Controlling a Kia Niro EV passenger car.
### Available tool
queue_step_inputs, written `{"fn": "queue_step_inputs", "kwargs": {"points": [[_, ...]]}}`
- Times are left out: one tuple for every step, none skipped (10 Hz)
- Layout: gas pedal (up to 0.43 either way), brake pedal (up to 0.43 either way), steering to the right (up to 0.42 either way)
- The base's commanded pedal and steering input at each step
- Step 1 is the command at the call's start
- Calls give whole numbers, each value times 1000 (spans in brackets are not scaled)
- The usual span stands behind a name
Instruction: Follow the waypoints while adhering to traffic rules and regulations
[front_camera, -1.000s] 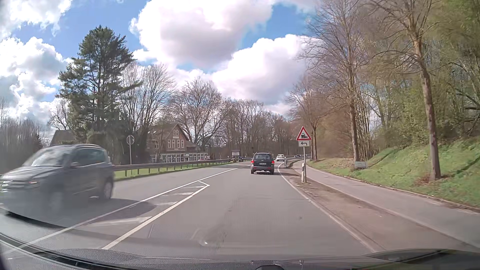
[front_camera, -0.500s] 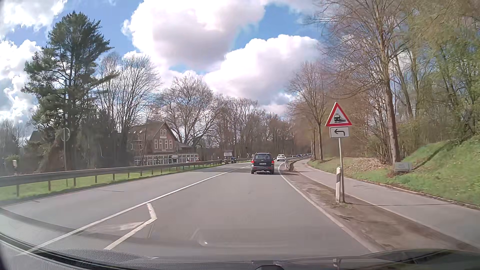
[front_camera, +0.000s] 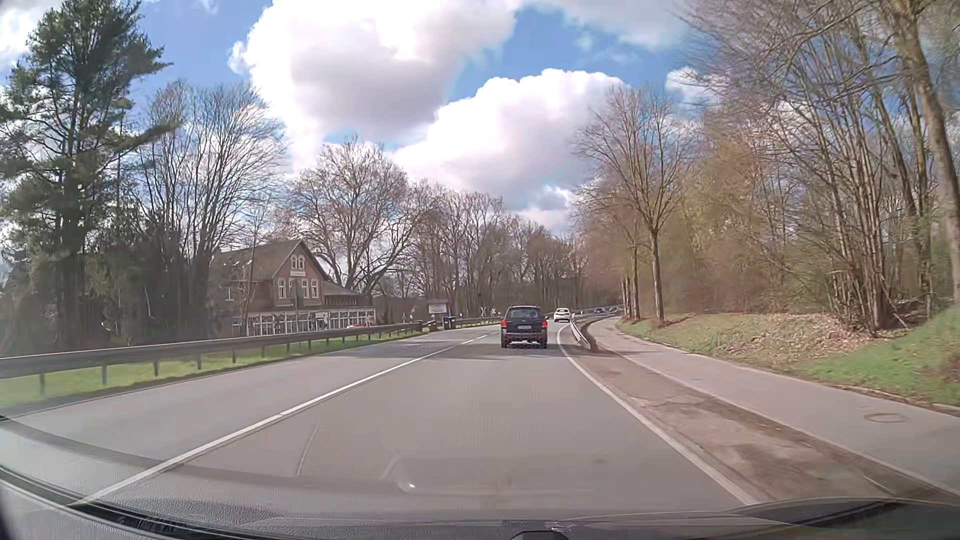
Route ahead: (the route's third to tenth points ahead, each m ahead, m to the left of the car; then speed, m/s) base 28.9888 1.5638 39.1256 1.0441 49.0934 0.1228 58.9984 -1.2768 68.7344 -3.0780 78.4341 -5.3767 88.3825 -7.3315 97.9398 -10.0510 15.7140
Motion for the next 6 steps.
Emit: {"fn": "queue_step_inputs", "kwargs": {"points": [[157, 0, 11], [150, 0, 11], [150, 0, 11], [150, 0, 11], [150, 0, 11], [150, 0, 11]]}}
